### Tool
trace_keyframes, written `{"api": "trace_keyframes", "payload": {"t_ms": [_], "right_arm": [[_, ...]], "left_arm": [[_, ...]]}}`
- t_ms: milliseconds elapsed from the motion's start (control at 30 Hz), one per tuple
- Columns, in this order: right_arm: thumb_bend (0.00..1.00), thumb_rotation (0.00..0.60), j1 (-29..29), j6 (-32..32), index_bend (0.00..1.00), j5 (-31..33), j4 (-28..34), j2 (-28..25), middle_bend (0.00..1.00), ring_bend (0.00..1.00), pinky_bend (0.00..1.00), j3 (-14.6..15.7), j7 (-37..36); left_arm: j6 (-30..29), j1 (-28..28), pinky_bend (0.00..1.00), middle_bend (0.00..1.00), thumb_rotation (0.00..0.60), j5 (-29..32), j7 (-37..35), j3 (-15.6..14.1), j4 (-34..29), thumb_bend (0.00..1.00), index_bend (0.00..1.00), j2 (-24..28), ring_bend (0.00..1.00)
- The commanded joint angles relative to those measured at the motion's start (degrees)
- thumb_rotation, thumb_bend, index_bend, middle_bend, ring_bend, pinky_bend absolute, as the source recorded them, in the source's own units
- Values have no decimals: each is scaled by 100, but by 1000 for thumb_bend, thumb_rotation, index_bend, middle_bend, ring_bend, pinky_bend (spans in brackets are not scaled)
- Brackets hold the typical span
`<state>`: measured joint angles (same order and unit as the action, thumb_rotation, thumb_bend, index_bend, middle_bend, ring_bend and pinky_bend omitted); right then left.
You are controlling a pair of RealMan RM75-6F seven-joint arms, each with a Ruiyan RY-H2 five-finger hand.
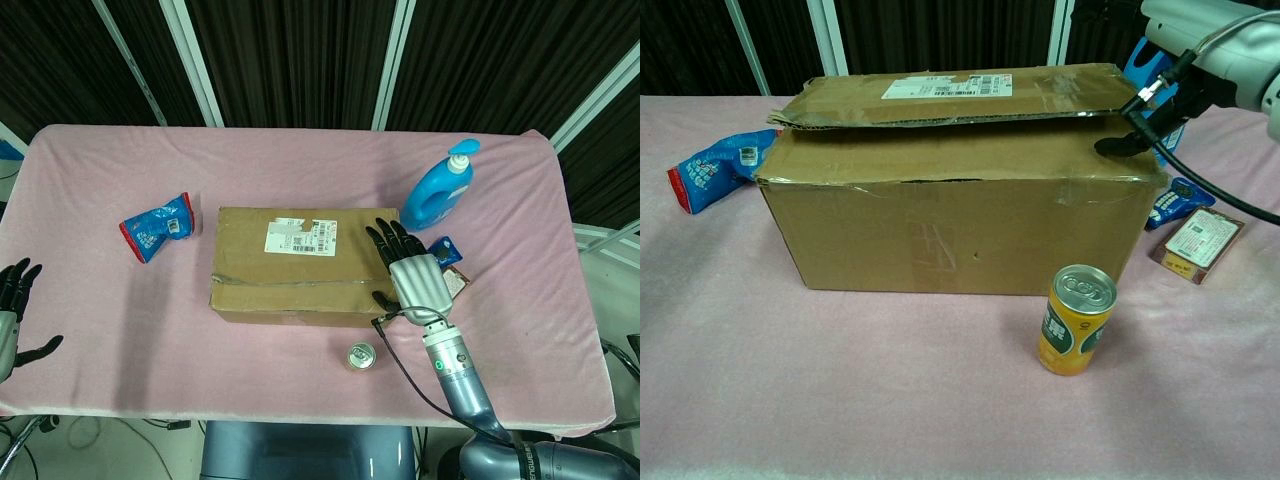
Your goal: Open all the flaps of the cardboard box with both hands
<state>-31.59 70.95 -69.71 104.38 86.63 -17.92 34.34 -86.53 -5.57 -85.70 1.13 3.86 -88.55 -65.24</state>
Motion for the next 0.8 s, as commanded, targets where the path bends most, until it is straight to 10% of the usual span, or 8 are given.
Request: {"api": "trace_keyframes", "payload": {"t_ms": [33, 500, 800], "right_arm": [[306, 600, -62, 9, 0, 34, -116, 79, 0, 0, 214, -11, -36], [370, 600, -371, -64, 0, 205, -640, 323, 0, 0, 214, -139, -135], [375, 600, -811, 53, 0, 247, -515, 249, 0, 0, 214, -801, -35]], "left_arm": [[1, 1, 0, 0, 600, 14, -13, 6, -8, 70, 0, 1, 0], [67, -9, 0, 0, 600, 90, -60, 12, -65, 79, 0, 26, 0], [148, -19, 0, 0, 600, 170, -95, 15, -134, 86, 0, 61, 0]]}}
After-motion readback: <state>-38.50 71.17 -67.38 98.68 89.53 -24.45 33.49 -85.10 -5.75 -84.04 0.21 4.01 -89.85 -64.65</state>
